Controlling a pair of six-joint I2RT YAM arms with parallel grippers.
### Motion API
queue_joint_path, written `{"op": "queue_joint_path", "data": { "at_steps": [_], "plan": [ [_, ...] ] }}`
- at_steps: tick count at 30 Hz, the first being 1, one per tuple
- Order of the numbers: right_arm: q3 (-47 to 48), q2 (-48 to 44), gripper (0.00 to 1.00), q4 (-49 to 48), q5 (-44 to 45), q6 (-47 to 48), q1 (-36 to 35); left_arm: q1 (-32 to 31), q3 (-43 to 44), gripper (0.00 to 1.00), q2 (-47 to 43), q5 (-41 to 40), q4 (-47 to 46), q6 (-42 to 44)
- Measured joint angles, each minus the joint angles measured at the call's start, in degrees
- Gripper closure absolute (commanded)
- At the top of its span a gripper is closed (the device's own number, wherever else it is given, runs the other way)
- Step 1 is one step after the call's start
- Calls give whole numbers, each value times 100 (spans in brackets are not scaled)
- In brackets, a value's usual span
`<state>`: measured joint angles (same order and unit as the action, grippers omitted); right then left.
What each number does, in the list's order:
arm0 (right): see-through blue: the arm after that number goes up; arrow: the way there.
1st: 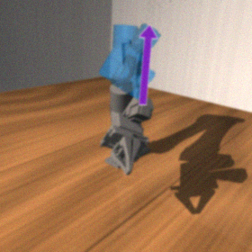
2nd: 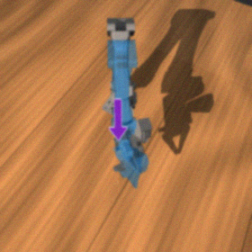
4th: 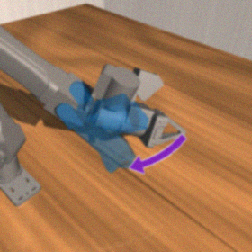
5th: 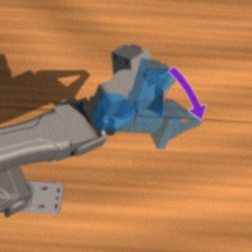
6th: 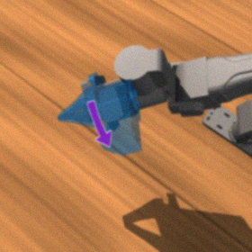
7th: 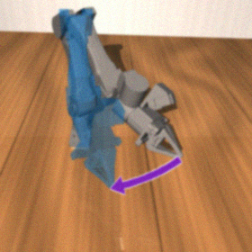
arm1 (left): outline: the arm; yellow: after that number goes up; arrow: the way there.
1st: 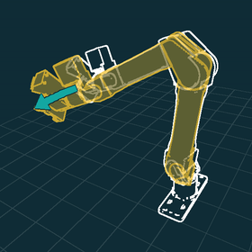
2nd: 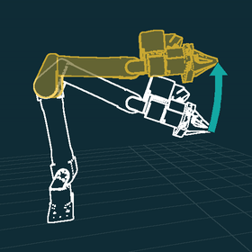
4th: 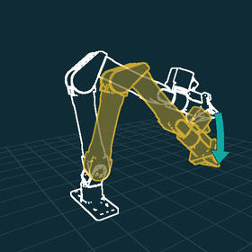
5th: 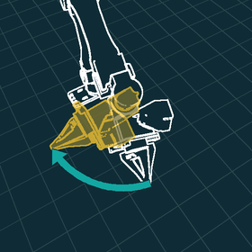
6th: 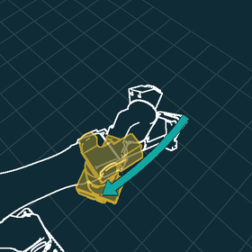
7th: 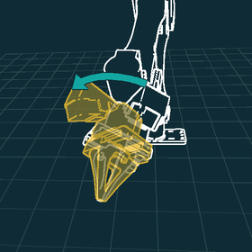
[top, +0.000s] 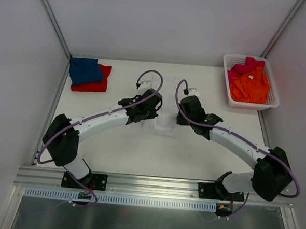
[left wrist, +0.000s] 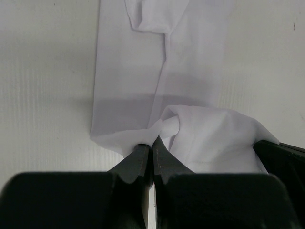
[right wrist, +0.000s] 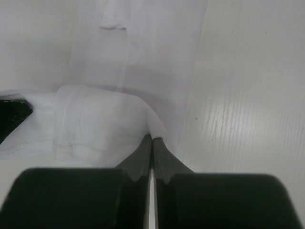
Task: Fold and stack the t-shirts
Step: Fold the tshirt
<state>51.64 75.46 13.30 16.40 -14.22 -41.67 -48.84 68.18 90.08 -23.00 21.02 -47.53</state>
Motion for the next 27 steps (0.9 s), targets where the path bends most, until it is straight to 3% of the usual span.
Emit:
{"op": "queue_joint_path", "data": {
  "at_steps": [18, 27],
  "plan": [
    [1486, 1635, 100, -162, -828, 546, 994, 1005, 1003, 100, 1209, 763, -367, 704],
    [1725, 2269, 100, -291, -1117, 579, 1209, 1298, 1287, 100, 1891, 1147, -538, 839]
  ]
}}
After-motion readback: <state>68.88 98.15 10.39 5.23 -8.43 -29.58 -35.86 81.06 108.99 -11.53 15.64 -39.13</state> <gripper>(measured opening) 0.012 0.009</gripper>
